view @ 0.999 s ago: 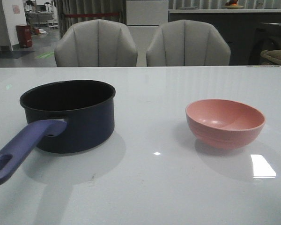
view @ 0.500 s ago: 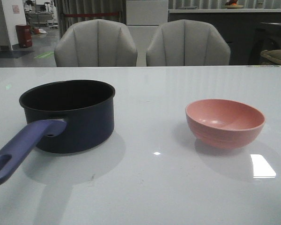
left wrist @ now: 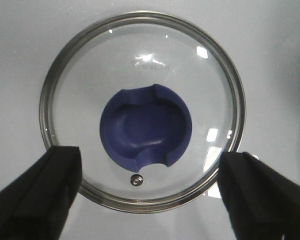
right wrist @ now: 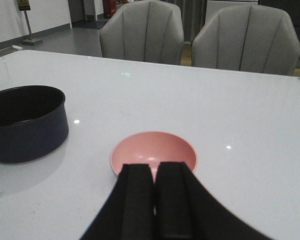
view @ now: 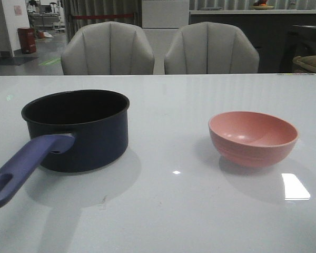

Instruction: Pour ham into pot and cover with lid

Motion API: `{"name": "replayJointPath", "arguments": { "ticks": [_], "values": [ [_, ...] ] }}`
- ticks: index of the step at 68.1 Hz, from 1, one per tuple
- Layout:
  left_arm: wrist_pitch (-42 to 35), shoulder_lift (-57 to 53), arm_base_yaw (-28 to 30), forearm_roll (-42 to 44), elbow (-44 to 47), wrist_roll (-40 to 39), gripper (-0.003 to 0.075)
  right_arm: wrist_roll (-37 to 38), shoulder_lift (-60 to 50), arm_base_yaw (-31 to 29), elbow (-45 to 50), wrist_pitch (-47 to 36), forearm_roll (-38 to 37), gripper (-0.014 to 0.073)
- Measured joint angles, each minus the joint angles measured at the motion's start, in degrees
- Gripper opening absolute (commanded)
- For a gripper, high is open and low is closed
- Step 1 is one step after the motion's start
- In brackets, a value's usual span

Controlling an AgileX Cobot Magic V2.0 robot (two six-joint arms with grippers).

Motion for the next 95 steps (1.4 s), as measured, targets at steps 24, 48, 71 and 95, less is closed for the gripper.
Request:
{"name": "replayJointPath", "arguments": {
  "ticks": [24, 48, 71, 95],
  "values": [
    [1.77, 6.01, 0.0, 0.89, -2.75, 0.32, 0.0621, 0.0, 0.0, 0.0, 0.0, 0.0, 0.0, 0.0146],
    [-0.04, 9.23, 0.0, 0.89, -2.98, 0.32, 0.0615, 0.0, 0.0, 0.0, 0.0, 0.0, 0.0, 0.0146],
    [-0.81, 11.93, 0.0, 0.89, -4.25, 0.32, 0.0501, 0.0, 0.0, 0.0, 0.0, 0.0, 0.0, 0.0146],
    [-0.86, 11.93, 0.0, 0.79, -4.9, 0.32, 0.0351, 0.0, 0.0, 0.0, 0.0, 0.0, 0.0, 0.0146]
  ]
}}
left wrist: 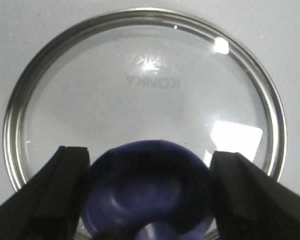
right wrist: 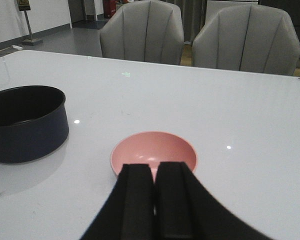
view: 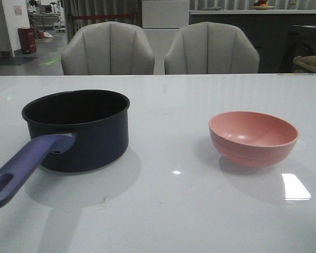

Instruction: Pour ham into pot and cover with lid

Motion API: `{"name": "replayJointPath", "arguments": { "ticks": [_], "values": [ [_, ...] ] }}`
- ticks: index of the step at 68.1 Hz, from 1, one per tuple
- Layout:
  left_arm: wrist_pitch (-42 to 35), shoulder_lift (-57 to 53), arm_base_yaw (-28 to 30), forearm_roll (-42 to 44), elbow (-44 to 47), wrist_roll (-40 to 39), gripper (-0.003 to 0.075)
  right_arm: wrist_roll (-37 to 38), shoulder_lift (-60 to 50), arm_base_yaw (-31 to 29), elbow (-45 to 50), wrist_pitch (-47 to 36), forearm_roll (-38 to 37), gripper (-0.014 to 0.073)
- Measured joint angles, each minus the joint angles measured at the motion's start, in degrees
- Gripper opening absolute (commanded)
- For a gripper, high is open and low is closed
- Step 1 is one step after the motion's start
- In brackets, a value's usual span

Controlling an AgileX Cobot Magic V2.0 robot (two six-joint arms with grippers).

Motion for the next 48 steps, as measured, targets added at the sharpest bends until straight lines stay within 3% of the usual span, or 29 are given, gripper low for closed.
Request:
{"name": "replayJointPath", "arguments": {
  "ticks": [26, 48],
  "values": [
    [0.38, -1.64, 0.0, -0.2, -0.41, 0.0, 0.035, 0.0, 0.0, 0.0, 0.0, 0.0, 0.0, 0.0146],
    [6.0, -6.91, -3.73, -2.68, -12.88, 0.0, 0.035, 0.0, 0.0, 0.0, 0.0, 0.0, 0.0, 0.0146]
  ]
}}
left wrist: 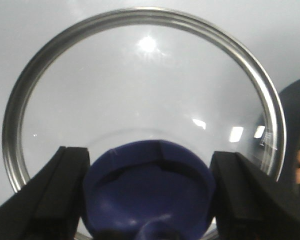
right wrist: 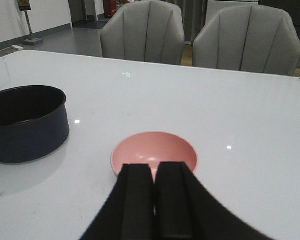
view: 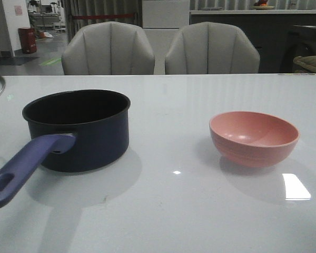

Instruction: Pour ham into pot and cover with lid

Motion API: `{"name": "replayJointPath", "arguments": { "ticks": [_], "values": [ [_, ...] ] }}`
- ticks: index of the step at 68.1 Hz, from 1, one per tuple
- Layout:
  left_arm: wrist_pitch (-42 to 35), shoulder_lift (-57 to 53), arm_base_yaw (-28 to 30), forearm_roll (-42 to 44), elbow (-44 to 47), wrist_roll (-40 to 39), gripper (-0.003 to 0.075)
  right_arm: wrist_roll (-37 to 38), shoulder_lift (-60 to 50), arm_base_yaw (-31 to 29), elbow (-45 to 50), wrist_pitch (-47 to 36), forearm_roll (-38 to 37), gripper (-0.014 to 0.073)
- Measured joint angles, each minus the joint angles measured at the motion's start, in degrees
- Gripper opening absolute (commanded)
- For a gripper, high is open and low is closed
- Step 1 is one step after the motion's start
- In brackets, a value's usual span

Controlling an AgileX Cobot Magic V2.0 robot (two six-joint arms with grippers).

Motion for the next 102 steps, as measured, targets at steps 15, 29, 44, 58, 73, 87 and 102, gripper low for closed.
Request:
{"name": "replayJointPath", "arguments": {
  "ticks": [15, 29, 44, 58, 73, 87, 102],
  "values": [
    [1.54, 0.87, -13.13, -0.97, -7.59, 1.08, 0.035, 0.0, 0.0, 0.0, 0.0, 0.0, 0.0, 0.0146],
    [4.91, 5.6, -23.29, -0.97, -13.41, 1.07, 0.035, 0.0, 0.0, 0.0, 0.0, 0.0, 0.0, 0.0146],
    [10.84, 12.38, -26.4, -0.26, -20.75, 1.17, 0.035, 0.0, 0.0, 0.0, 0.0, 0.0, 0.0, 0.0146],
    [12.12, 15.09, -26.4, 1.95, -23.56, 1.17, 0.035, 0.0, 0.0, 0.0, 0.0, 0.0, 0.0, 0.0146],
    [12.25, 15.18, -26.4, 3.72, -23.67, 1.17, 0.0351, 0.0, 0.0, 0.0, 0.0, 0.0, 0.0, 0.0146],
    [12.25, 15.18, -26.4, 3.72, -23.3, 1.17, 0.035, 0.0, 0.0, 0.0, 0.0, 0.0, 0.0, 0.0146],
    [12.25, 14.71, -26.4, 4.96, -21.1, 1.17, 0.0351, 0.0, 0.0, 0.0, 0.0, 0.0, 0.0, 0.0146]
  ]
}}
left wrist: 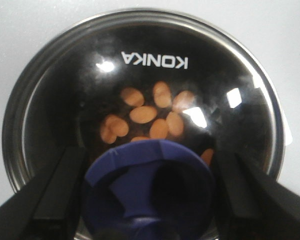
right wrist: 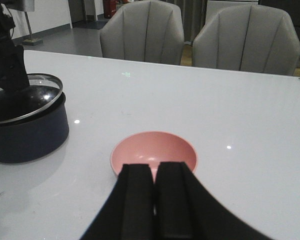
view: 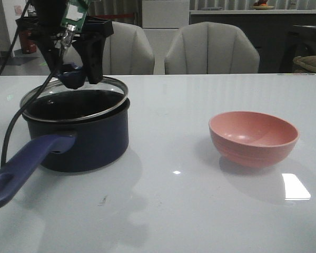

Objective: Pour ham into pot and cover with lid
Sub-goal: 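Lower the glass lid onto the saucepan with the left gripper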

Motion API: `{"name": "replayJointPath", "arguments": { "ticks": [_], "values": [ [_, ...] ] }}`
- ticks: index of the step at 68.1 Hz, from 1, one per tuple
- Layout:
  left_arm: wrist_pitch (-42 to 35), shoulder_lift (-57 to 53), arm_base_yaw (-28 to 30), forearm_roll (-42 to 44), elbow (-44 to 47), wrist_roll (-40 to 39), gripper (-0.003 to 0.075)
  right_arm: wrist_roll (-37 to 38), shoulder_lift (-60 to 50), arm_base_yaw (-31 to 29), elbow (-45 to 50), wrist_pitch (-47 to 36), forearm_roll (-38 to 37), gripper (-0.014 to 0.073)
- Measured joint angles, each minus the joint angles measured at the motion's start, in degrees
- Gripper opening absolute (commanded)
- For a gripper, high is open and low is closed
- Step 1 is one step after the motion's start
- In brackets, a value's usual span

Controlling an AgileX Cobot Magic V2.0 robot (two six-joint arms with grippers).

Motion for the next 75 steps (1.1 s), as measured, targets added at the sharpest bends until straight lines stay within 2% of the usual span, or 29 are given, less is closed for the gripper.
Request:
{"name": "replayJointPath", "arguments": {
  "ticks": [50, 65, 75],
  "values": [
    [-0.73, 0.97, 0.0, -1.31, 0.46, 0.0, 0.0363, 0.0, 0.0, 0.0, 0.0, 0.0, 0.0, 0.0146],
    [-0.73, 1.24, 0.0, -1.21, 0.46, 0.0, 0.0557, 0.0, 0.0, 0.0, 0.0, 0.0, 0.0, 0.0146],
    [-0.61, 1.46, 0.0, -0.06, 0.46, 0.0, 0.0568, 0.0, 0.0, 0.0, 0.0, 0.0, 0.0, 0.0146]
  ]
}}
